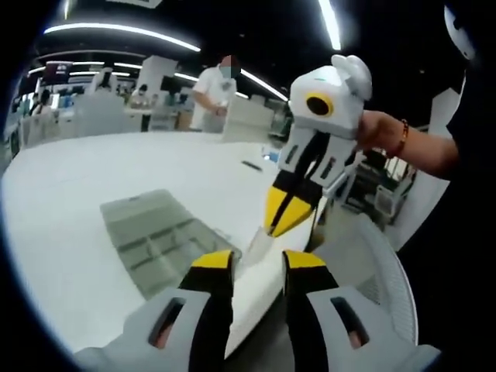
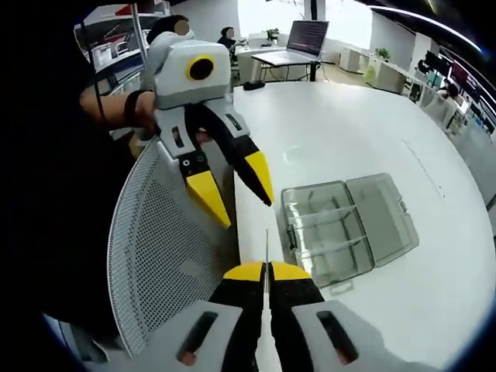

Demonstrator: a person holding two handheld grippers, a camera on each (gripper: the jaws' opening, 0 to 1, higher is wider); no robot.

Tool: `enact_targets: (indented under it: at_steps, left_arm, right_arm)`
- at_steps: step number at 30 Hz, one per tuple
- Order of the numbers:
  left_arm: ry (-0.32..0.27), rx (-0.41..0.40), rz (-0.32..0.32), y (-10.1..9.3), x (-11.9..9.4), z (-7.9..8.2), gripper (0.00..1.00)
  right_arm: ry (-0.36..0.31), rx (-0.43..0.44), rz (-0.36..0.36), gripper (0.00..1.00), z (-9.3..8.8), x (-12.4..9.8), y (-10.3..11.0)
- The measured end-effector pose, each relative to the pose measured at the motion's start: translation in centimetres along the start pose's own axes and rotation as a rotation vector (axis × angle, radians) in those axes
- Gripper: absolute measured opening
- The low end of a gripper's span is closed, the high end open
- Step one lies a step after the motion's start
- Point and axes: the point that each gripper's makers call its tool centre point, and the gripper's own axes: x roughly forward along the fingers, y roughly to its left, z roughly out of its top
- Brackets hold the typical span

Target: Insert the divider into the dual guide fixture by aligning both edges with the guide slots and pushing it downward to the bottom, including one-sided entry, uneven engagement, binding, and posture correction.

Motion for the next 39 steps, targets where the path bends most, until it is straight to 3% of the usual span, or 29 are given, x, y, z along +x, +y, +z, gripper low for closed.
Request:
enact_targets:
  at_steps: [12,17,28,39]
  left_arm:
    - [-0.006,0.004,0.03,1.1,0.2,0.3,0.34]
    - [-0.004,0.002,0.056,1.6,0.1,0.1,0.38]
    - [-0.01,-0.013,0.079,2.2,0.0,0.0,0.41]
    - [0.022,-0.003,0.092,2.4,0.2,-0.7,0.53]
  right_arm:
    - [0.029,-0.006,-0.047,0.0,0.0,-0.5,-2.2]
    - [0.09,-0.01,-0.105,0.0,-1.0,-0.7,-4.1]
    - [0.136,-0.06,-0.1,0.0,-1.4,-0.1,-4.9]
    - [0.18,-0.098,-0.106,0.0,-1.7,0.3,-6.4]
